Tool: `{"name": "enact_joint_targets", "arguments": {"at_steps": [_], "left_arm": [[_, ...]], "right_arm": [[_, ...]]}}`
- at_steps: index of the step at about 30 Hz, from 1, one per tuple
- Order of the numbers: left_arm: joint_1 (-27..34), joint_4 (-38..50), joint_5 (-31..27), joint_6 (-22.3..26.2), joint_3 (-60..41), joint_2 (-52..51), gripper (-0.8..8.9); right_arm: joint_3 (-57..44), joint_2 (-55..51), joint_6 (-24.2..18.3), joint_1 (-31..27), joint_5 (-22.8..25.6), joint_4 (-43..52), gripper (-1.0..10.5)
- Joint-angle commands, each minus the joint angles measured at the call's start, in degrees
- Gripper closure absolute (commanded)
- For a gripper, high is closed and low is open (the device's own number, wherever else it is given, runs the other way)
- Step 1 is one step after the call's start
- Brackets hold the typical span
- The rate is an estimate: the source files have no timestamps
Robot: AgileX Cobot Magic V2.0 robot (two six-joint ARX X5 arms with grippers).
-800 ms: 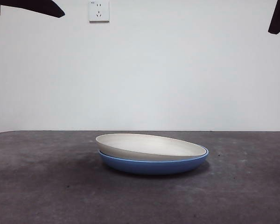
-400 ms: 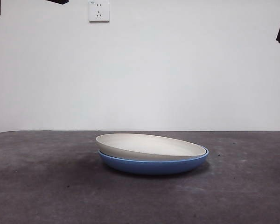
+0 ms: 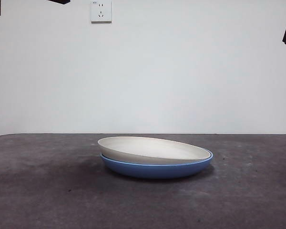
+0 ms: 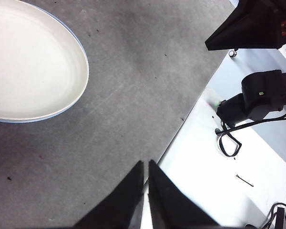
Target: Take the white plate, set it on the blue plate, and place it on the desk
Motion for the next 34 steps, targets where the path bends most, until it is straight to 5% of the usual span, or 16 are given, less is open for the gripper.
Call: {"name": "enact_joint_targets", "arguments": {"at_steps": [1, 4, 8, 11, 15, 19, 25, 34], "left_arm": [[-0.3, 0.3, 0.3, 0.7, 0.6, 0.4, 7.98], [-0.2, 0.4, 0.3, 0.9, 0.6, -0.7, 7.98], [2.6, 2.1, -0.7, 11.2, 0.3, -5.7, 7.98], [7.8, 11.1, -0.7, 13.9, -1.9, -11.7, 7.98], [17.6, 27.8, -4.3, 13.2, -10.2, -22.1, 7.98], [24.4, 39.3, -17.2, 11.0, -20.9, -32.7, 7.98], [29.4, 42.7, -28.7, 9.5, -34.6, -45.1, 7.98], [32.0, 42.2, -29.6, 7.7, -49.5, -54.7, 7.98]], "right_arm": [[0.7, 0.4, -0.7, 0.3, 0.0, 0.5, 9.4], [0.7, 0.4, -0.7, 0.3, 0.0, 0.5, 9.4], [0.7, 0.4, -0.7, 0.3, 0.0, 0.6, 9.4], [0.7, 0.4, -0.7, 0.3, 0.0, 0.5, 9.4], [0.7, 0.4, -0.7, 0.3, 0.0, 0.6, 9.4], [0.7, 0.4, -0.7, 0.3, 0.0, 0.6, 9.4], [0.7, 0.4, -0.7, 0.3, 0.0, 0.6, 9.4], [0.7, 0.4, -0.7, 0.3, 0.0, 0.6, 9.4]]}}
